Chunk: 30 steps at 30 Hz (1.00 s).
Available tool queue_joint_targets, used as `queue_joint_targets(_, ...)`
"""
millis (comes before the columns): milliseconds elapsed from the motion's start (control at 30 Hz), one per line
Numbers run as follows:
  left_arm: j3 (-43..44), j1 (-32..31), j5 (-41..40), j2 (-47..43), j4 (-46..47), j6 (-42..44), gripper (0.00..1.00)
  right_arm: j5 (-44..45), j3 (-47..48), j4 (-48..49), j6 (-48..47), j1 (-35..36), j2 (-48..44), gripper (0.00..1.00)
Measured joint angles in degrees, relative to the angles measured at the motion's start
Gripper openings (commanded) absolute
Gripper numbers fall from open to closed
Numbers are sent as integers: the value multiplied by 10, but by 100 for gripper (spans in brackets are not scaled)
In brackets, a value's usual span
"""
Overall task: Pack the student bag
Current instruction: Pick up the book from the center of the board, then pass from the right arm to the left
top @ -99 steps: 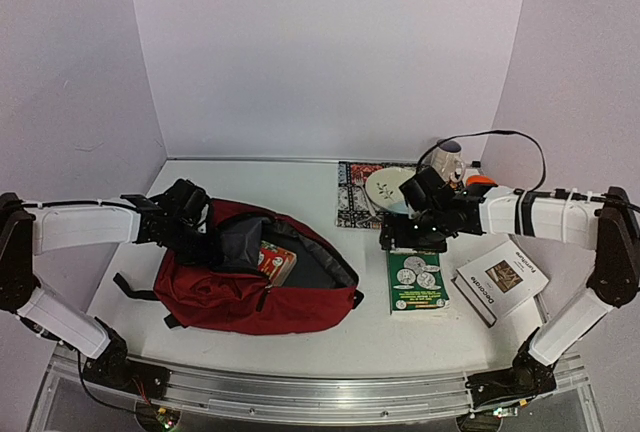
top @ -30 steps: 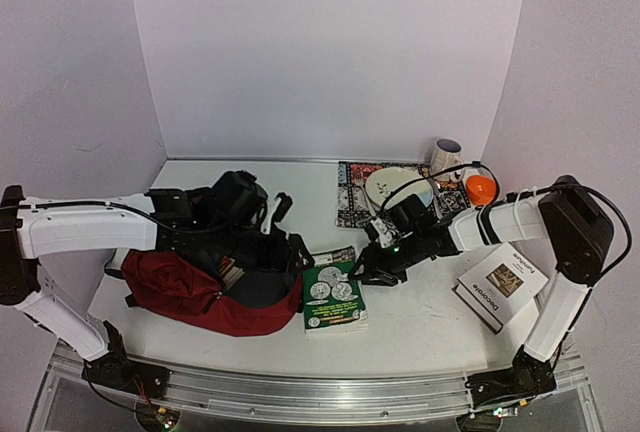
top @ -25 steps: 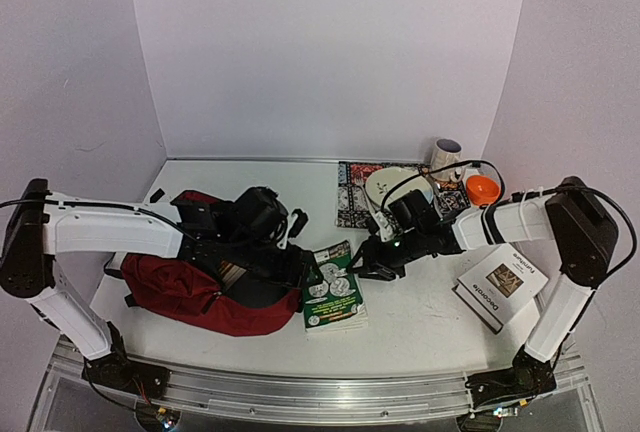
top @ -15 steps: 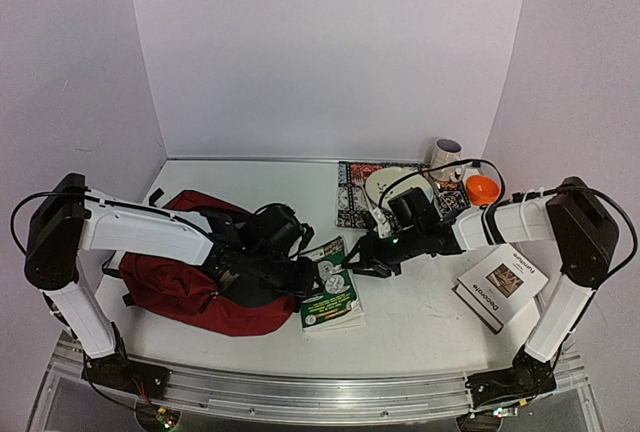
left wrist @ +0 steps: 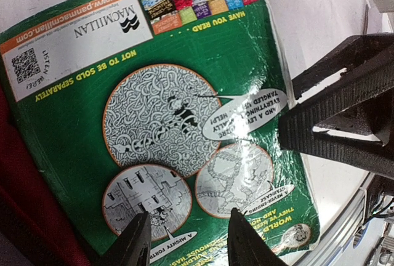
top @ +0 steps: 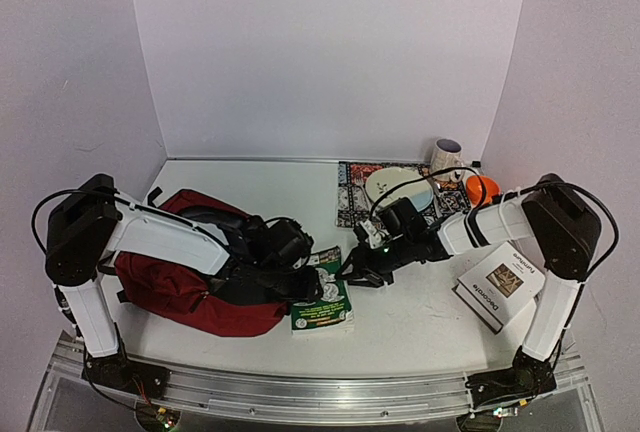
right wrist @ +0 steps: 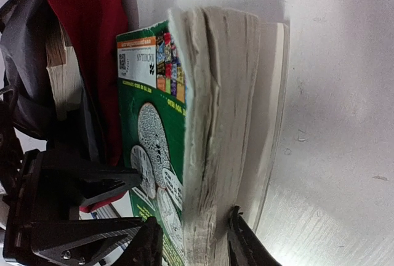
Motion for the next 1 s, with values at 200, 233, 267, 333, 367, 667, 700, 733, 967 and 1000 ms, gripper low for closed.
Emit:
queue_joint_targets(200,-8,1,0,0,21,-8,43,1,19,3,4,2,11,9)
queue_joint_targets(233,-9,1,0,0,25,-8,44,3,21,5,4,2,14,6)
queue_joint_targets(267,-11,1,0,-1,26,-8,44,5,21,6,5,2,17,3)
queue_joint_targets(333,-14,1,0,-6,26,-8,46,7,21,7,8,3,22,0)
queue_joint_targets(367,-18,1,-1,-10,27,-8,47,8,21,7,7,4,24,0)
queue_joint_targets(667,-73,18,-36,-117,27,-32,67,12,12,11,1,9,-5,0)
queue_joint_targets(700,-78,25,-39,-132,30,-36,69,12,7,10,-1,8,-18,0)
queue_joint_targets(733,-85,32,-41,-147,35,-38,72,12,4,9,-3,7,-33,0)
queue_joint_targets(967,-135,96,-24,-224,85,-56,87,5,-9,9,-12,-10,-128,0)
queue_joint_targets(1000,-140,104,-20,-228,92,-58,88,4,-10,9,-13,-13,-140,0)
